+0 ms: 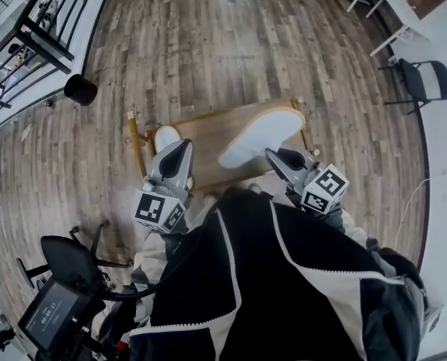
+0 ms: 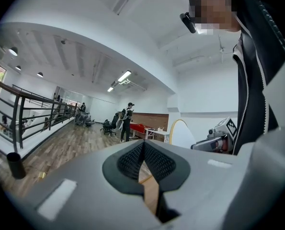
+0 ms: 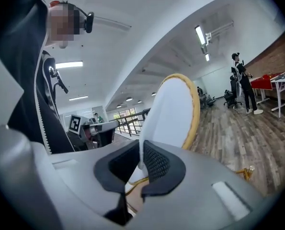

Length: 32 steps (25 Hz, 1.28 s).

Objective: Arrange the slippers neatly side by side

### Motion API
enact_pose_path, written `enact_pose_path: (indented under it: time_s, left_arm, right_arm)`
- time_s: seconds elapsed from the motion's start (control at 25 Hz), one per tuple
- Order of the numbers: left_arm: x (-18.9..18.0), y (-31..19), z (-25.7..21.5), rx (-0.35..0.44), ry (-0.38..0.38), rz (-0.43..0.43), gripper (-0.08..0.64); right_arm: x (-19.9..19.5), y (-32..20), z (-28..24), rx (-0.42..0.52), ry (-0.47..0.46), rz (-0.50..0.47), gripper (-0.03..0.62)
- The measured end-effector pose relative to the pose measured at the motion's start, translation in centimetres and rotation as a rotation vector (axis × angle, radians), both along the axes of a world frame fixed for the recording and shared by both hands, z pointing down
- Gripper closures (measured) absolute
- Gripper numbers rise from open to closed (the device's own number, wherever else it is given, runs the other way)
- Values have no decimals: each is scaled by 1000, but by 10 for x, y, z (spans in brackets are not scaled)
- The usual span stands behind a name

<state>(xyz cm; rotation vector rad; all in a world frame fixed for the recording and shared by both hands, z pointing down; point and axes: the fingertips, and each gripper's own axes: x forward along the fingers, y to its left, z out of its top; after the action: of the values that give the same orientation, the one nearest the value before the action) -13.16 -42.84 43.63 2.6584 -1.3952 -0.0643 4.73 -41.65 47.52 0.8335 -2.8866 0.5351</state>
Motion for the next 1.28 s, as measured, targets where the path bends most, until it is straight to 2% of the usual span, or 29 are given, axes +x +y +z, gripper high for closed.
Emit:
enact_pose_path:
  time_s: [0.24,0.44,0.68,0.8,1.0,1.28]
  left_arm:
    - [-15,5,3,-13,0,-48,546]
    - [-37,20,4,-34,-2,-93,546]
    - [-62,34,16,-55,-6,-129,546]
    - [-67,38,17,-58,-13,-137,546]
    - [-77,41,21,-77,-14,-170,546]
    - [-94,54,37,-75,-25,-200,546]
  right_arm:
    - [-33,-17,56,-135,85,-94,566]
    - [-84,-37,115,-250,134,-130,566]
    - [-144,-31,203,-370,327,-274,566]
    - [-159,-30,236,-426,379,-285,566]
    - [-166,-49,273,-444,477,-261,566]
    - [-161,-64,299,-406,599,-304,565]
